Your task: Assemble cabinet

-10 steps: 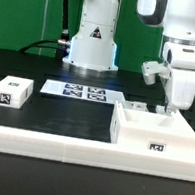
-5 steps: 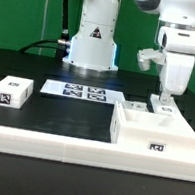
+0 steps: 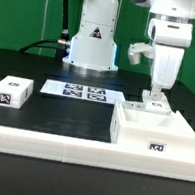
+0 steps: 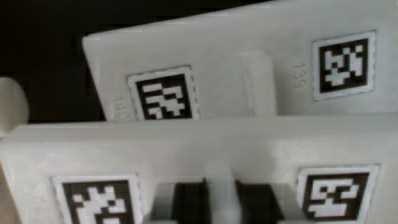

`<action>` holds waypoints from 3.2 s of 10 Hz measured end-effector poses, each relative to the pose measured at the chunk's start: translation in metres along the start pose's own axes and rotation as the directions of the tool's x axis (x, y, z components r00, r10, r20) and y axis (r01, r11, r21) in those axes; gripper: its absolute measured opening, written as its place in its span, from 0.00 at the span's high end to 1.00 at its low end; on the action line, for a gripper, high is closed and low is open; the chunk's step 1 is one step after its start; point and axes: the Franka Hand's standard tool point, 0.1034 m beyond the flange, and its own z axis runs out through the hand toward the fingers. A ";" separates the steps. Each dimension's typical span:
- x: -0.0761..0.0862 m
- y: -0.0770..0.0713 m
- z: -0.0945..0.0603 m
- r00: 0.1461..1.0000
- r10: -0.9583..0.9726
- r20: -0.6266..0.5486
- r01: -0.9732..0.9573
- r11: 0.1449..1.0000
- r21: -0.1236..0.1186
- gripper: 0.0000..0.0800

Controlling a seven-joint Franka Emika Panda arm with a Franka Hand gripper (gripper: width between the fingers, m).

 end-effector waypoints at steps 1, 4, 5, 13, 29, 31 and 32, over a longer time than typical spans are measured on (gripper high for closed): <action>0.000 0.000 0.000 1.000 -0.001 -0.001 0.001 1.000 0.000 0.91; -0.003 0.008 -0.002 1.000 -0.002 0.000 0.002 1.000 -0.003 0.91; -0.003 0.011 -0.005 1.000 0.002 0.001 -0.002 1.000 -0.006 0.91; -0.011 0.019 -0.016 0.999 -0.007 0.033 0.006 1.000 0.031 0.91; -0.005 0.026 -0.012 0.999 -0.036 0.019 0.036 0.999 0.022 0.91; -0.003 0.024 -0.010 0.999 -0.038 0.019 0.038 0.999 0.026 0.91; -0.003 0.025 -0.010 0.999 -0.038 0.019 0.037 0.999 0.026 0.91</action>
Offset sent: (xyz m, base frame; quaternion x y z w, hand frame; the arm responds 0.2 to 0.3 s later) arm 0.0133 -0.0098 0.0102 -0.0008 -0.0108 -0.0271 0.9996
